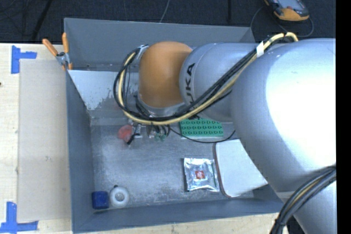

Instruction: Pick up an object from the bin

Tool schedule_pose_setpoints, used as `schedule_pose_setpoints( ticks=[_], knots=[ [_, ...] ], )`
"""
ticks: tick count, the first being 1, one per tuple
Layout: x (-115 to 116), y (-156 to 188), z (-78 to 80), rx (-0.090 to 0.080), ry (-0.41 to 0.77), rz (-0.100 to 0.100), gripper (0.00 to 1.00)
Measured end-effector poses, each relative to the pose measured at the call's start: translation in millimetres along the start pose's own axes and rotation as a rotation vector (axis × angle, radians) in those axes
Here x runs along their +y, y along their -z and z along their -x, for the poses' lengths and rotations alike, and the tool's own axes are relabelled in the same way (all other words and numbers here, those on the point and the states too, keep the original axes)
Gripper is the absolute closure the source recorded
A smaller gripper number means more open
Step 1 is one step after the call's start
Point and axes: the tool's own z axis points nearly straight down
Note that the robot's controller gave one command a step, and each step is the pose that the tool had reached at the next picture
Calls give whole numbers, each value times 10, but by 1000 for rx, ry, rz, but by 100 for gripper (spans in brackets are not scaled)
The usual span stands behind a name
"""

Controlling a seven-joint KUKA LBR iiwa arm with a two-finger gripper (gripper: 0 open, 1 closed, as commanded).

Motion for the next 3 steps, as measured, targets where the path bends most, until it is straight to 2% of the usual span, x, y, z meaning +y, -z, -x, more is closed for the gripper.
schedule_pose_setpoints(
  ticks=[1,2,3],
  knots=[
    [-24,1149,-311,-7,18,1,100],
    [3,1000,-333,4,-178,-2,100],
    [-27,1859,-391,-7,-160,2,100]
  ],
)
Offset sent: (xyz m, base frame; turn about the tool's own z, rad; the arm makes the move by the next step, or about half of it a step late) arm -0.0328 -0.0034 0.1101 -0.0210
